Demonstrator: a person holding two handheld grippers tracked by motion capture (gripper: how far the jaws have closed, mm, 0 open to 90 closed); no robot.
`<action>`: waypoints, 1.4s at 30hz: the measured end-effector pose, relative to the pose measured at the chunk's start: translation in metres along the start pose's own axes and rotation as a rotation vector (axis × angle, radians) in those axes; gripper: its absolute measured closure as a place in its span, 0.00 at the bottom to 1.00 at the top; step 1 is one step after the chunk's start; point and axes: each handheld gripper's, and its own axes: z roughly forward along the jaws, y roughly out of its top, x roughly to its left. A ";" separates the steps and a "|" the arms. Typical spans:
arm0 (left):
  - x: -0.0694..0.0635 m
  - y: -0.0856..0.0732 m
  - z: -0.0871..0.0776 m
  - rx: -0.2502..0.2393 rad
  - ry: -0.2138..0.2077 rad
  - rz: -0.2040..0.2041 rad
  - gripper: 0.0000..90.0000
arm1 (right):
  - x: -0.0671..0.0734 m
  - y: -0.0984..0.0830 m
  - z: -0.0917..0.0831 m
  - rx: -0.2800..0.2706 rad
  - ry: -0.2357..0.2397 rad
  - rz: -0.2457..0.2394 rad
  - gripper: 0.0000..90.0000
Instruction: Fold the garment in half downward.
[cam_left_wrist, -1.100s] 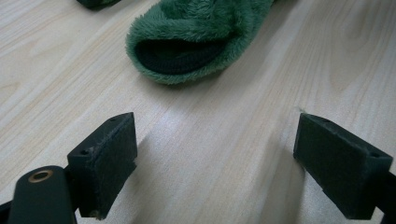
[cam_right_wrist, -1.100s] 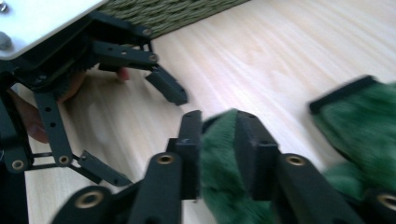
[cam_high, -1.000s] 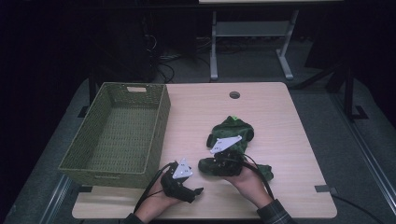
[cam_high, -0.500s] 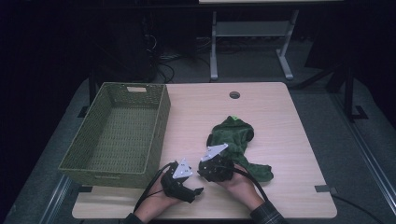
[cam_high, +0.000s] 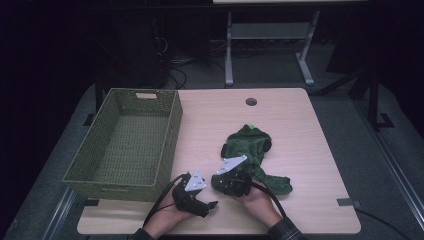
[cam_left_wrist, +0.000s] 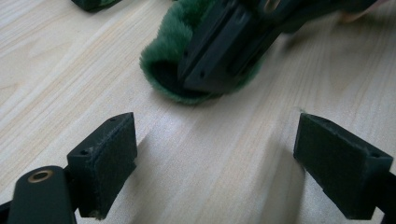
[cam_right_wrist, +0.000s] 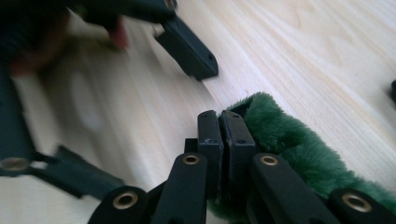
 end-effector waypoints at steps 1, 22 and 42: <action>0.000 0.000 0.000 -0.006 -0.001 -0.007 0.14 | 0.000 0.001 -0.004 -0.009 0.005 0.004 0.97; 0.000 0.000 0.001 -0.005 -0.002 -0.003 0.14 | -0.042 -0.025 -0.083 -0.168 -0.059 0.124 0.95; 0.000 0.001 0.001 -0.005 -0.002 0.000 0.14 | -0.059 -0.044 -0.123 -0.196 -0.187 0.154 0.96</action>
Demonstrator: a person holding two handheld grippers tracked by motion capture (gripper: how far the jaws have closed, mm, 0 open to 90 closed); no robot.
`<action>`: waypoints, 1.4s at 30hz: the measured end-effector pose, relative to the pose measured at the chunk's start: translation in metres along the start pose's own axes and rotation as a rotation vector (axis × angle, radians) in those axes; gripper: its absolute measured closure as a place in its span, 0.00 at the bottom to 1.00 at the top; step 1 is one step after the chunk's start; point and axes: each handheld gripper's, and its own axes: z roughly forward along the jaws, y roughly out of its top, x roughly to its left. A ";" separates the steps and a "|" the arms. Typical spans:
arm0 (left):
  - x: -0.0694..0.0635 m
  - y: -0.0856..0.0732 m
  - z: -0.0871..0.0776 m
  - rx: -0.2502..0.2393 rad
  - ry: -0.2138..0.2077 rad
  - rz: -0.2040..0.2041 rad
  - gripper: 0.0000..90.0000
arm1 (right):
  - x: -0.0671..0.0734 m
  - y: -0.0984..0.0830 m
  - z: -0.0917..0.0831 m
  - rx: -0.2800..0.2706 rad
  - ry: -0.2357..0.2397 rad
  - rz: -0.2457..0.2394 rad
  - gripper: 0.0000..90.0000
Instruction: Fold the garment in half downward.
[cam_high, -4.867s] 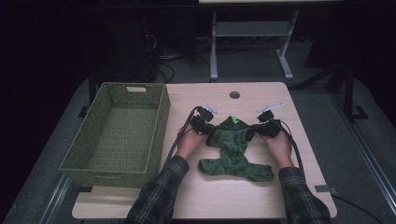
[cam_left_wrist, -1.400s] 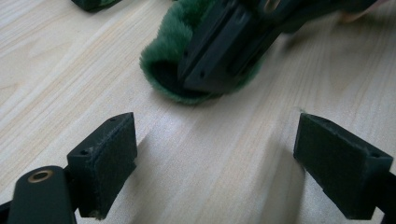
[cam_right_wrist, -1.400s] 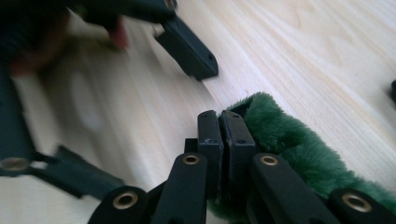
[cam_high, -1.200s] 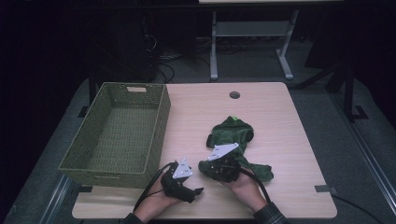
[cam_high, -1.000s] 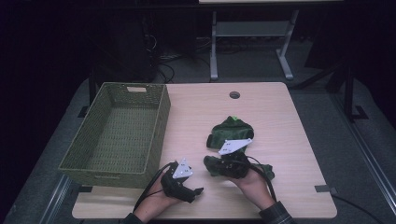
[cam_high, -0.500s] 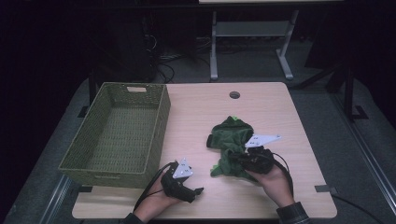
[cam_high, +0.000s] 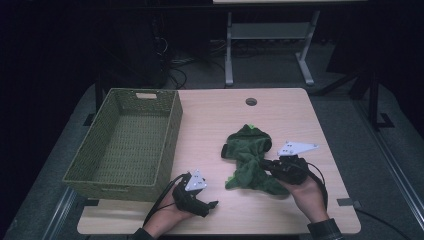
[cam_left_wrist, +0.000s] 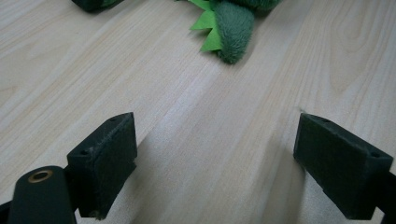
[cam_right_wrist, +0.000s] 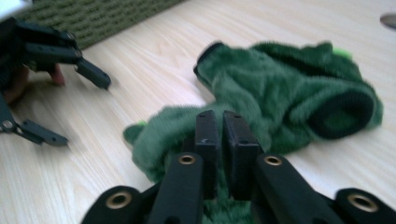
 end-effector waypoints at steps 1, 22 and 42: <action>0.000 0.000 0.000 0.000 -0.001 -0.002 0.14 | 0.001 0.003 0.001 0.000 -0.002 -0.007 0.97; 0.000 0.000 0.000 0.001 0.005 -0.012 0.14 | -0.014 -0.020 0.050 0.176 0.004 0.019 0.99; 0.000 0.000 0.000 0.001 0.005 -0.012 0.14 | -0.030 -0.036 -0.005 0.078 -0.067 0.025 0.67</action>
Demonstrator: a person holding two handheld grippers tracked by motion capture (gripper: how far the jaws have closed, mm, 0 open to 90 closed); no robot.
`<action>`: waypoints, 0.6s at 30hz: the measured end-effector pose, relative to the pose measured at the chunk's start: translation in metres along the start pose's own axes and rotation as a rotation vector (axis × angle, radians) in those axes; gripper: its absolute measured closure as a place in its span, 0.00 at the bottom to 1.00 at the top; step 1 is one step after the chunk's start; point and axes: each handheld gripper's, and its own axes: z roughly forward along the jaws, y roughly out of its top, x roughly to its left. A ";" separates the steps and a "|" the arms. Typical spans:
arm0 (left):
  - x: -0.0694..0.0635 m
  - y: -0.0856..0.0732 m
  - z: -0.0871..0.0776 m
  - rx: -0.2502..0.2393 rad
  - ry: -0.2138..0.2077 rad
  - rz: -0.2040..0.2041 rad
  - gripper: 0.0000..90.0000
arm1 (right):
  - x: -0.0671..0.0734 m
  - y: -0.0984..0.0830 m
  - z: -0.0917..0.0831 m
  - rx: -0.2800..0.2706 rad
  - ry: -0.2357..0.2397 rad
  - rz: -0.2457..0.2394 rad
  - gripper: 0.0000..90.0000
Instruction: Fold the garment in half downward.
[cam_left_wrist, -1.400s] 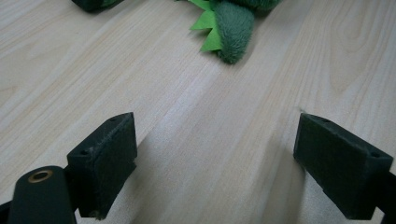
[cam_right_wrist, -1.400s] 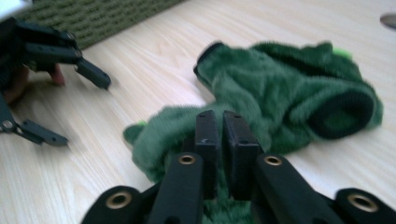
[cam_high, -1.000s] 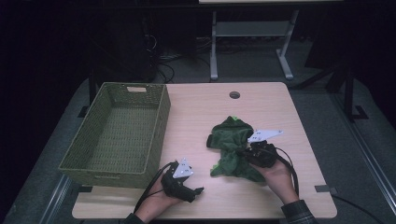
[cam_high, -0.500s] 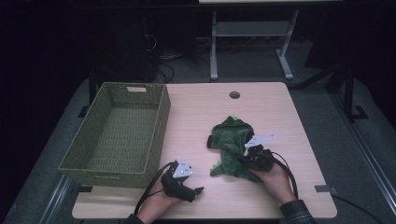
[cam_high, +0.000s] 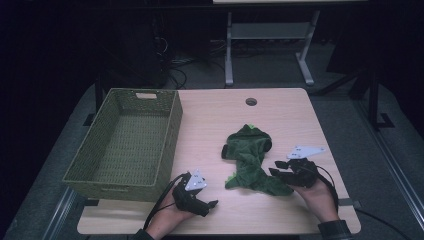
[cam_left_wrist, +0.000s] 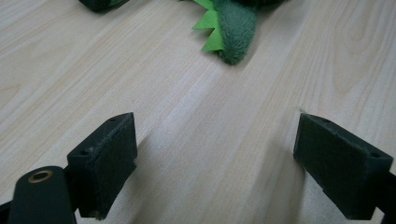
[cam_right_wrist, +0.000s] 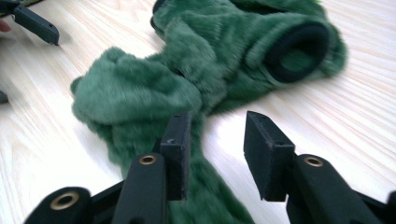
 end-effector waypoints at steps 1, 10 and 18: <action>0.000 0.000 0.000 0.000 0.000 0.000 0.14 | -0.002 -0.003 -0.004 -0.005 0.004 0.002 0.68; 0.000 0.000 0.000 0.000 0.000 0.000 0.14 | -0.015 -0.036 -0.034 -0.011 0.048 0.014 0.68; 0.000 0.000 0.000 0.000 -0.001 0.000 0.14 | -0.022 -0.065 -0.051 0.011 0.071 0.024 0.68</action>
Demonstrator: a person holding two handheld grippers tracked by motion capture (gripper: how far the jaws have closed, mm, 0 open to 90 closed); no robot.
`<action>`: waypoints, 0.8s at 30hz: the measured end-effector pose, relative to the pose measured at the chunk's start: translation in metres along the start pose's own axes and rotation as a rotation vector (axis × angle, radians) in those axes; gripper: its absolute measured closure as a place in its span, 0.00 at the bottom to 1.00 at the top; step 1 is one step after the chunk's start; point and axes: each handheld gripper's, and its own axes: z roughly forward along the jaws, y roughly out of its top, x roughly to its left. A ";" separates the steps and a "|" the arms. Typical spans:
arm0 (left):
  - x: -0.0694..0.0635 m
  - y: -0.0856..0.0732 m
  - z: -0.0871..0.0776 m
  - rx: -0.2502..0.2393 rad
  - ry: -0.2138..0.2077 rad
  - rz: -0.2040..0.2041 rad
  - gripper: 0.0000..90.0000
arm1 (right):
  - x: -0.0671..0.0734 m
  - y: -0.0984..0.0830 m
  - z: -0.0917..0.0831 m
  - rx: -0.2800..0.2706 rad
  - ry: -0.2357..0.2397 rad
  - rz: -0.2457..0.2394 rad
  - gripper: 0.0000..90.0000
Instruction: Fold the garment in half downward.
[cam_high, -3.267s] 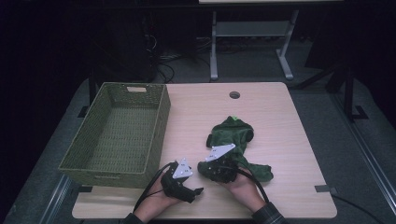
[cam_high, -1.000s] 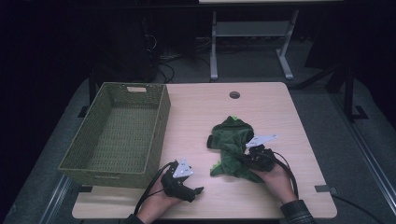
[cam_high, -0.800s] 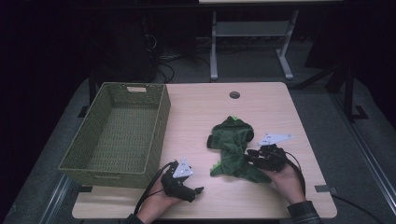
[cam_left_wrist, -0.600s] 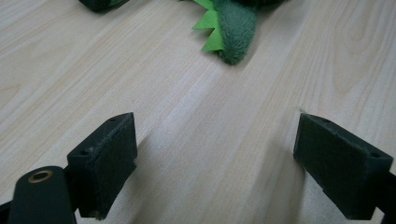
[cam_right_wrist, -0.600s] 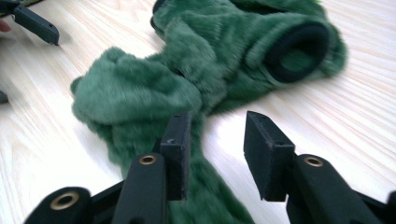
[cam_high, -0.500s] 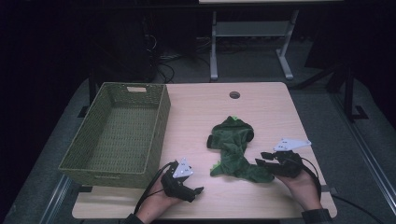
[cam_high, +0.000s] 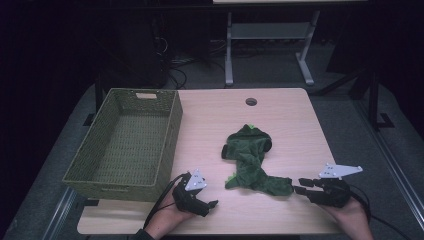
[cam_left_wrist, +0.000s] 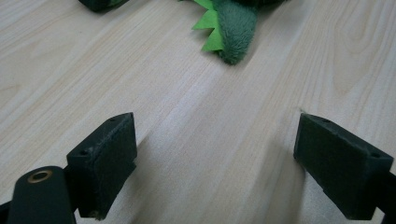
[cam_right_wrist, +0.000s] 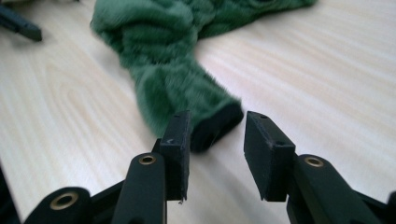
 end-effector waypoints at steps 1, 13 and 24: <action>0.000 0.000 0.000 0.000 0.000 0.000 0.14 | 0.001 -0.003 -0.001 0.006 0.005 0.004 0.68; 0.000 0.000 0.000 0.001 0.000 0.002 0.14 | 0.005 -0.012 0.011 0.066 0.078 0.018 0.68; 0.000 0.000 0.000 0.000 0.000 0.004 0.14 | 0.004 -0.007 0.021 0.073 0.074 0.004 0.90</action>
